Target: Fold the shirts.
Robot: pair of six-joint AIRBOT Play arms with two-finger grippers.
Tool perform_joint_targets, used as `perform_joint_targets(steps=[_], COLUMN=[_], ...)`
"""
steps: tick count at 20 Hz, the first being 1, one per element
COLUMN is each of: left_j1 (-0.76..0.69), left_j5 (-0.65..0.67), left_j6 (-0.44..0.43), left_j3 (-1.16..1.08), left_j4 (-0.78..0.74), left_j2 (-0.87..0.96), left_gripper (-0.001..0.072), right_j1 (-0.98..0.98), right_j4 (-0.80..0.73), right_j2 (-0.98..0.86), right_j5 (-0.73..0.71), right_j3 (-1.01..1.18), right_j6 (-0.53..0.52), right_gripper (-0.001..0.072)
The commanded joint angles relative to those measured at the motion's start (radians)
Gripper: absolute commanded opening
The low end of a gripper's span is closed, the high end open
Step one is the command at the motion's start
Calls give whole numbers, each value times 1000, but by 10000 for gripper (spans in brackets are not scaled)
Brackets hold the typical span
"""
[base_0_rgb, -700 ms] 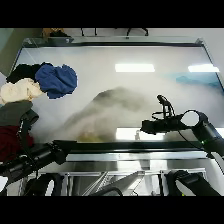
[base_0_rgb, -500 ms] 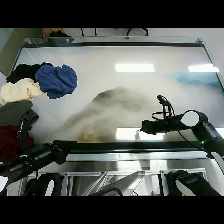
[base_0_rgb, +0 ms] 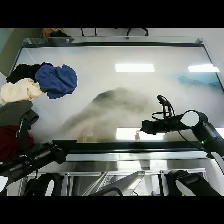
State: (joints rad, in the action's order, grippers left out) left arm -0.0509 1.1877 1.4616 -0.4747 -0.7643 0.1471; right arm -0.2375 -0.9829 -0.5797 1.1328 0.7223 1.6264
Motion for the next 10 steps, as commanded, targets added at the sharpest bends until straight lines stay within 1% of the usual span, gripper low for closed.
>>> perform_joint_targets(steps=[1, 3, 6, 7, 9, 10], left_j1=[0, 0, 0, 0, 0, 1], left_j5=[-107, -165, -177, -193, -288, -339], left_j6=[-2, -2, 9, 18, 12, 6], left_j3=[0, 0, 0, 0, -1, -16], left_j4=[0, 7, 12, 30, 29, -22], left_j2=[0, 0, 0, 0, 5, 24], left_gripper=[14, 14, 14, 14, 15, 46], right_j1=[-1, -1, -1, -1, -1, 0], right_j4=[0, 0, 0, 1, 0, 1], right_j2=[-1, 0, -1, -3, -13, -20], right_j5=[-8, -7, -16, -50, -109, -144], right_j3=[-1, -1, -1, -1, -1, 0], right_j6=[0, 0, 0, 0, 0, 0], right_gripper=[18, 18, 18, 18, 18, 18])
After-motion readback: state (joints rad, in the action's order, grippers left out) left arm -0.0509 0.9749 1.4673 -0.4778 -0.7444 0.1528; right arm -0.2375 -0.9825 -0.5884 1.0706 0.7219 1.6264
